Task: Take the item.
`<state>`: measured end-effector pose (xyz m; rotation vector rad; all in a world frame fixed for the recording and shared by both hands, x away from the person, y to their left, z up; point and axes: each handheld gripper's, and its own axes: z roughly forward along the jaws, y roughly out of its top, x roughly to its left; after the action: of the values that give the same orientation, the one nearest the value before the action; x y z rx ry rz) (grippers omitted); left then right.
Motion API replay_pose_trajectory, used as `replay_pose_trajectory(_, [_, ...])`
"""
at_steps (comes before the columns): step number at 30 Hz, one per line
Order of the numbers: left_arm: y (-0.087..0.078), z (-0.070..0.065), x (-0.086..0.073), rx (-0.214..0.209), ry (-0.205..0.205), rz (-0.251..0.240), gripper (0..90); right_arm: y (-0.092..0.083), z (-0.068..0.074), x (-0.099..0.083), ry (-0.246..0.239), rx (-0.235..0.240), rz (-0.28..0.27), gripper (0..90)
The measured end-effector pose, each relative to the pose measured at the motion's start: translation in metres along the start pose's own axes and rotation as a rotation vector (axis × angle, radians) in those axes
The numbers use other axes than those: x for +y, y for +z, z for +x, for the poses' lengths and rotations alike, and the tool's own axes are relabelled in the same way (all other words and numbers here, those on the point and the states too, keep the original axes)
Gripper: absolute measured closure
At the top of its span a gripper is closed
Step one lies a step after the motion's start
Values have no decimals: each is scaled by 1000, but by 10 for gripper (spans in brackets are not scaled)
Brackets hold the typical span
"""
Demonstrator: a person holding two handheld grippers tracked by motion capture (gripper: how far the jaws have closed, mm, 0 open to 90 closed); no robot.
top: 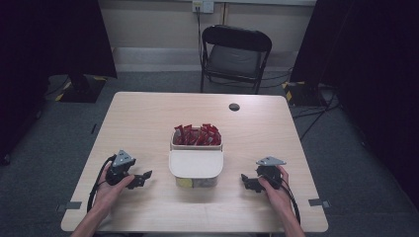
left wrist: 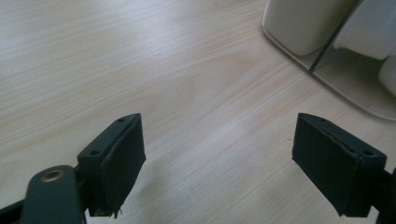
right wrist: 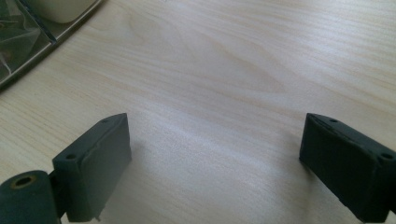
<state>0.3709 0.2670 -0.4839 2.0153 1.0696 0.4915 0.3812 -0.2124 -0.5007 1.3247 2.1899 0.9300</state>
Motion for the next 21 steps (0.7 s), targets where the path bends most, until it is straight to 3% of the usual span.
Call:
replay_pose_trajectory(10, [-6,-5,5,-44,-13,-63,163,0,0,0,0,0,0,84])
replay_pose_trajectory(21, [-10,-14,9,-68,11,-68,175,0,0,0,-1,0,0,84])
